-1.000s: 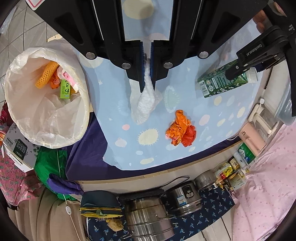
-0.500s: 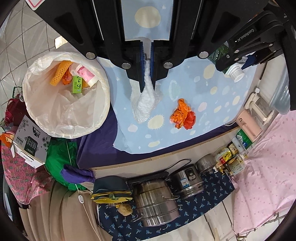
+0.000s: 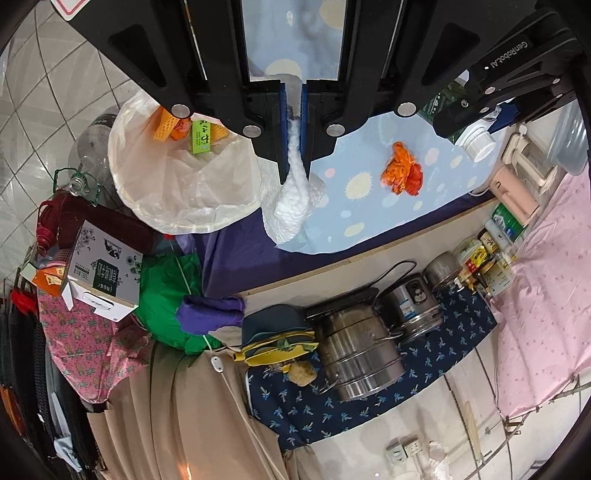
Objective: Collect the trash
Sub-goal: 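Carry the carton and paper towel over the bin and open both tools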
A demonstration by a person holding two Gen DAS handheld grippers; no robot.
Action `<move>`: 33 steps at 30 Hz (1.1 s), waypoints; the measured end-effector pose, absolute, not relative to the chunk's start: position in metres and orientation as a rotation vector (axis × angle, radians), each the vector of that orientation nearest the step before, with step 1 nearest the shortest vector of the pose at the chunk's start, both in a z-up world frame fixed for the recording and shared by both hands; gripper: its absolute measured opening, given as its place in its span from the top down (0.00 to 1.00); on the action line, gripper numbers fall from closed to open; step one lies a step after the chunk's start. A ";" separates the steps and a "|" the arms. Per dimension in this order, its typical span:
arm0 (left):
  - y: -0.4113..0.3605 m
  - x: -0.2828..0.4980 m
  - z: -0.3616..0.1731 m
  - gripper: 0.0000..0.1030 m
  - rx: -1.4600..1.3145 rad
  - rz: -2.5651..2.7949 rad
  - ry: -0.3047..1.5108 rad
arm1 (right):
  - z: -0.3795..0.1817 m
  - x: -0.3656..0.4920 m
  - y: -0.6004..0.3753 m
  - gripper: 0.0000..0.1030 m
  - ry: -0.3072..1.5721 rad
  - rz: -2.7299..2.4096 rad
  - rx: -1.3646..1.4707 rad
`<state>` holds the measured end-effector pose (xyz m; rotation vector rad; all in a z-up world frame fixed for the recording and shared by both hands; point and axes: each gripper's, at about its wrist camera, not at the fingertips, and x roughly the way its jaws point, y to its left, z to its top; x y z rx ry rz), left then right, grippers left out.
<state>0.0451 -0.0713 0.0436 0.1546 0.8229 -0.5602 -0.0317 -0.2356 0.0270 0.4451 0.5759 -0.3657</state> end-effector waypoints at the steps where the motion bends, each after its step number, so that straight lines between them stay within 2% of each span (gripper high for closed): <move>1: -0.079 0.045 0.046 0.50 0.157 -0.570 0.818 | 0.028 -0.033 -0.242 0.95 0.571 -0.375 0.450; 11: -0.153 0.048 0.044 0.50 0.164 -0.673 0.832 | 0.000 -0.037 -0.296 0.95 0.627 -0.461 0.513; 27: -0.209 0.062 0.008 0.50 0.217 -0.673 0.887 | -0.065 -0.031 -0.328 0.95 0.755 -0.496 0.573; 33: -0.218 0.064 0.000 0.50 0.230 -0.669 0.895 | -0.065 -0.033 -0.334 0.84 0.731 -0.519 0.597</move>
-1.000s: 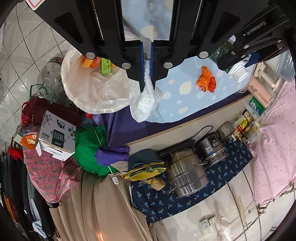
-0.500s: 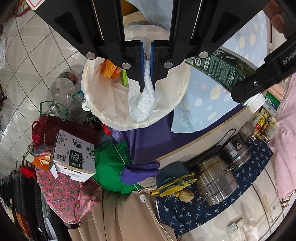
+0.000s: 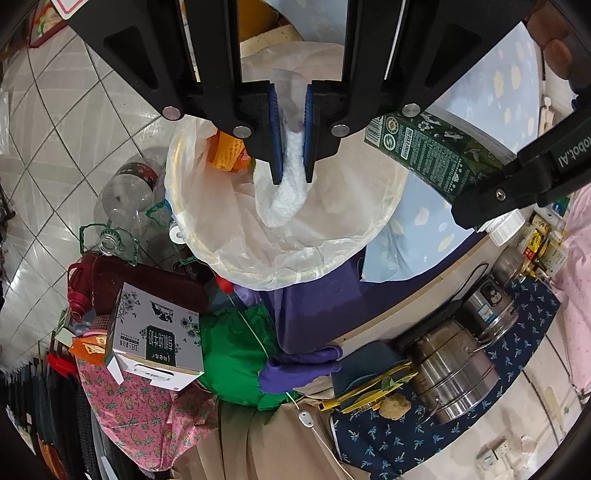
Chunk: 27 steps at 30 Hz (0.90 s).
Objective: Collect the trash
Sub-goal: 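Carry the carton and paper towel over the bin and open both tools, then move both tools back over the table toward the red and orange bags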
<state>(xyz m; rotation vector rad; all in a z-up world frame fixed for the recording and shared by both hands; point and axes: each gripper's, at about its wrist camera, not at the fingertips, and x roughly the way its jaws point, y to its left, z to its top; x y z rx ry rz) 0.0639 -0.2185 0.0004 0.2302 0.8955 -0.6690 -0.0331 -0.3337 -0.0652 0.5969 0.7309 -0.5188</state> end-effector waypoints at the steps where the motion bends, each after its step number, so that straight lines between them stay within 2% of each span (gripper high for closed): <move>1: -0.219 0.063 0.000 0.50 0.230 -0.668 0.890 | -0.064 -0.033 -0.334 0.83 0.727 -0.520 0.598; 4: -0.222 0.063 0.002 0.48 0.232 -0.670 0.881 | -0.061 -0.035 -0.336 0.78 0.715 -0.525 0.601; 6: -0.222 0.063 0.003 0.44 0.230 -0.666 0.876 | -0.058 -0.037 -0.336 0.75 0.705 -0.527 0.601; 8: -0.221 0.064 0.005 0.34 0.222 -0.659 0.871 | -0.055 -0.038 -0.336 0.73 0.697 -0.526 0.600; 9: -0.221 0.064 0.006 0.33 0.218 -0.655 0.866 | -0.053 -0.038 -0.336 0.73 0.693 -0.526 0.600; 27: -0.209 0.061 0.014 0.33 0.214 -0.643 0.854 | -0.040 -0.041 -0.323 0.70 0.668 -0.512 0.583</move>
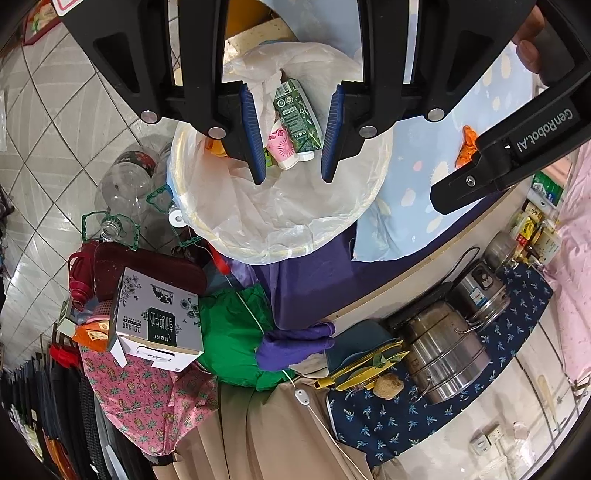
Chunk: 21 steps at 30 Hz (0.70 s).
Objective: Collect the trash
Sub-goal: 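Move both tools back over the table toward the red and orange bags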
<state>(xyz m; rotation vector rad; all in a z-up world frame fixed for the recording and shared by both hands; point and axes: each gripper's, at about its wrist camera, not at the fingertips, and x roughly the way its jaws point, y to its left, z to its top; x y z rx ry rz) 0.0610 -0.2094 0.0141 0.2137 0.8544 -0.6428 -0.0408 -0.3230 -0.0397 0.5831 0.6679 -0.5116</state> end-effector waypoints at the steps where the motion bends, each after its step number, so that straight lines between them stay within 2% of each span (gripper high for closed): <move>1: -0.207 0.061 0.014 0.33 0.212 -0.641 0.853 | -0.039 -0.040 -0.322 0.70 0.668 -0.510 0.581; 12: -0.183 0.062 0.016 0.33 0.193 -0.614 0.850 | -0.033 -0.038 -0.306 0.64 0.665 -0.500 0.557; 15: -0.173 0.063 0.017 0.26 0.184 -0.602 0.841 | -0.032 -0.037 -0.300 0.61 0.666 -0.494 0.549; 21: -0.148 0.069 0.019 0.26 0.164 -0.566 0.832 | -0.030 -0.029 -0.285 0.58 0.675 -0.476 0.528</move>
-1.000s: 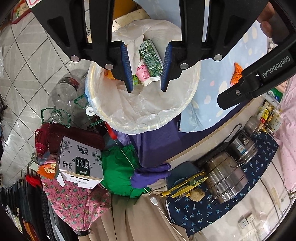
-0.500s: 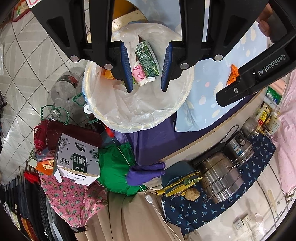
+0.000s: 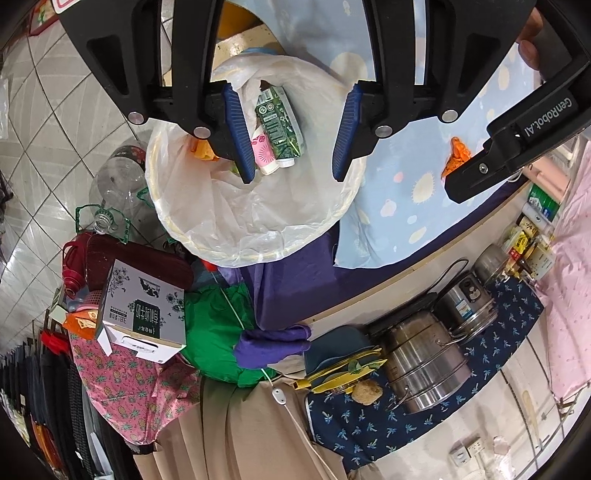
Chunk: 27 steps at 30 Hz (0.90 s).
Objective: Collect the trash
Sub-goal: 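Move both tools back over the table toward the red and orange bags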
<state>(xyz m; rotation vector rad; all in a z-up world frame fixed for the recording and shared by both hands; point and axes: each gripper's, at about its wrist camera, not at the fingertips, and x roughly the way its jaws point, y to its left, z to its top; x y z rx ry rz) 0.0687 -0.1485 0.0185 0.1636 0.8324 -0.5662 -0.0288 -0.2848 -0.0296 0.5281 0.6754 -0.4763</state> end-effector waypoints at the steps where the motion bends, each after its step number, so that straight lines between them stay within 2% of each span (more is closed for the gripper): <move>1: -0.144 0.070 0.018 0.25 0.160 -0.559 0.834 | -0.029 -0.027 -0.282 0.58 0.677 -0.472 0.525; 7: -0.107 0.081 0.010 0.18 0.132 -0.479 0.838 | -0.029 -0.011 -0.256 0.50 0.693 -0.432 0.492; 13: -0.056 0.099 -0.002 0.15 0.103 -0.367 0.861 | -0.034 0.014 -0.219 0.47 0.732 -0.372 0.442; 27: 0.082 0.152 -0.037 0.14 0.041 -0.049 0.928 | -0.053 0.104 -0.120 0.47 0.819 -0.211 0.316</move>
